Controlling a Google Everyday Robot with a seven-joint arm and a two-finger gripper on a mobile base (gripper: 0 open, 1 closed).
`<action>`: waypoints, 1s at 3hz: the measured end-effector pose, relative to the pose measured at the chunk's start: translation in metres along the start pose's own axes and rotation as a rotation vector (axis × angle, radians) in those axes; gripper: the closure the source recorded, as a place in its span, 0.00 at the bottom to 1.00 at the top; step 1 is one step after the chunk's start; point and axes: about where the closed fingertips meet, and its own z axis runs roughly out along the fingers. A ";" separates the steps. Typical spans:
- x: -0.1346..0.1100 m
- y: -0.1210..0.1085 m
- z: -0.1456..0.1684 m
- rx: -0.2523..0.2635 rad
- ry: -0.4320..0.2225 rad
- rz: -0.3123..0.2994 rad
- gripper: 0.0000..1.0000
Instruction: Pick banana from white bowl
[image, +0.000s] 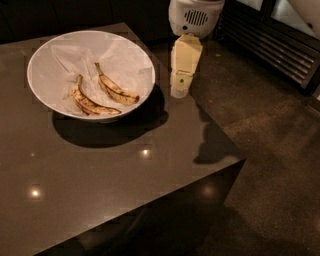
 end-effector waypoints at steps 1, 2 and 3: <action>-0.006 -0.005 0.000 0.022 -0.018 0.000 0.00; -0.061 -0.032 0.025 0.050 -0.009 -0.054 0.00; -0.065 -0.034 0.025 0.063 -0.024 -0.055 0.00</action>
Offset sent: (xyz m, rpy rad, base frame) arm 0.0393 0.0632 -0.0112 -0.0179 -0.0427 0.0278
